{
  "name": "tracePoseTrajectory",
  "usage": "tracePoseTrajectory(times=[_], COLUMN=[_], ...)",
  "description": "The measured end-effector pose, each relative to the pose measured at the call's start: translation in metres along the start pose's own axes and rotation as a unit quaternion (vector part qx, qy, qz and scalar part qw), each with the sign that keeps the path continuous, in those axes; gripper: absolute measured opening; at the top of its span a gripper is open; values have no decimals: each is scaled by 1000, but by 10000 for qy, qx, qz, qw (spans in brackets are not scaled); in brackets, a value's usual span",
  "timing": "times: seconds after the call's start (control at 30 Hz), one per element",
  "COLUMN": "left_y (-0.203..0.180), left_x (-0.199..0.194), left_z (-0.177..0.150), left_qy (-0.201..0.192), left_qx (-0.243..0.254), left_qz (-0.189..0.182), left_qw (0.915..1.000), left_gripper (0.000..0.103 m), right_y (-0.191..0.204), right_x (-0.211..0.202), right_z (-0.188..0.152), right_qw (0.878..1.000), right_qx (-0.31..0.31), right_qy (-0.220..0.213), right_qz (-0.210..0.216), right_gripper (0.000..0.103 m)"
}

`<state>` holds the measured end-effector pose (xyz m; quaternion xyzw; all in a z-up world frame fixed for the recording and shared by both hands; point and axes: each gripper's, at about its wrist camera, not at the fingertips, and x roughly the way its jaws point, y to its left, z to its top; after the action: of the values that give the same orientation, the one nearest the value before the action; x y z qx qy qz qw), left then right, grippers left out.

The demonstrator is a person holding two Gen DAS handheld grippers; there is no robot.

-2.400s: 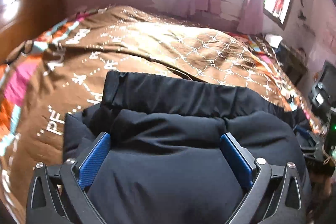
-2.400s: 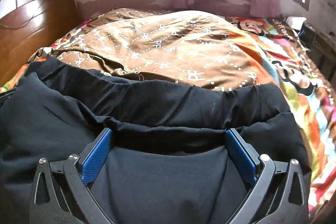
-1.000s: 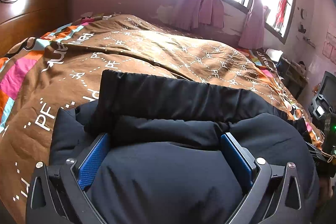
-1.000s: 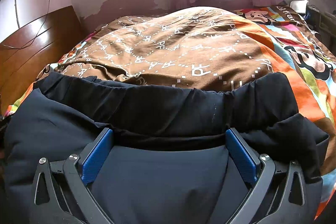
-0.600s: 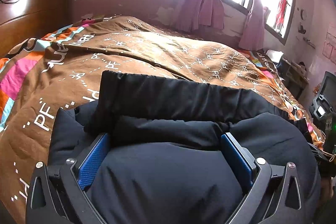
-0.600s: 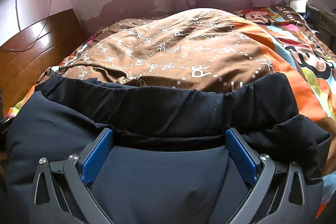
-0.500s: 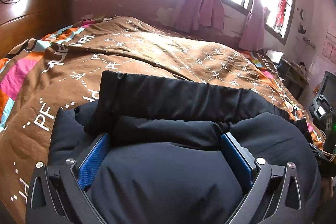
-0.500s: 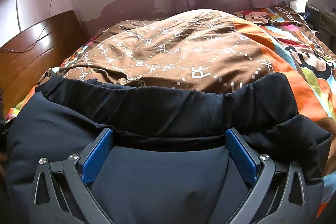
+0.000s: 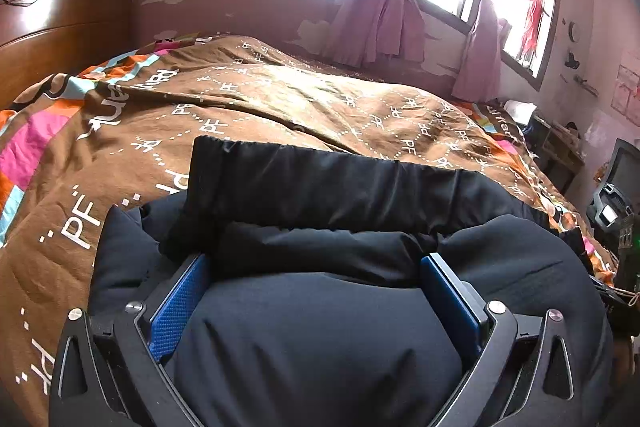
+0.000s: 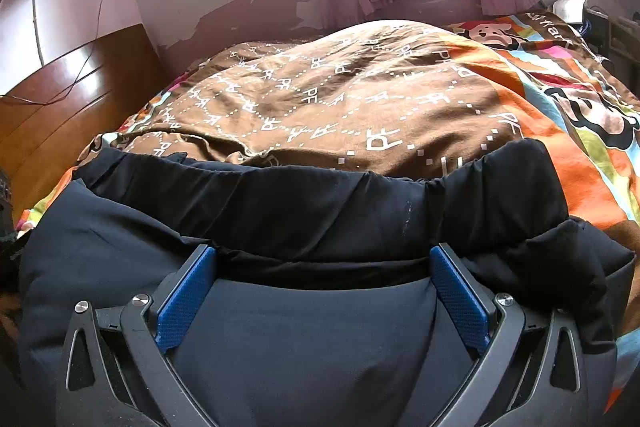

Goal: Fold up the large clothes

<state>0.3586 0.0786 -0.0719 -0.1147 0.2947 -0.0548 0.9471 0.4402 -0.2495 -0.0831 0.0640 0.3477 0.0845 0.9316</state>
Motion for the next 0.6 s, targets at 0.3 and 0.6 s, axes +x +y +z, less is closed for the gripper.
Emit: tracePoseTrajectory(times=[0.3, 0.6], left_y=[-12, 50], left_x=[-31, -66], left_z=[6, 4], left_qy=[238, 835], left_qx=[451, -85], left_qz=[343, 190], left_qw=[9981, 9963], left_gripper=[103, 103], right_y=[-18, -75], right_x=[-60, -108], right_z=[-18, -34], right_qw=[9969, 9930], right_qx=[321, 977], right_qy=[-653, -660], right_qz=[286, -41], right_gripper=[102, 102])
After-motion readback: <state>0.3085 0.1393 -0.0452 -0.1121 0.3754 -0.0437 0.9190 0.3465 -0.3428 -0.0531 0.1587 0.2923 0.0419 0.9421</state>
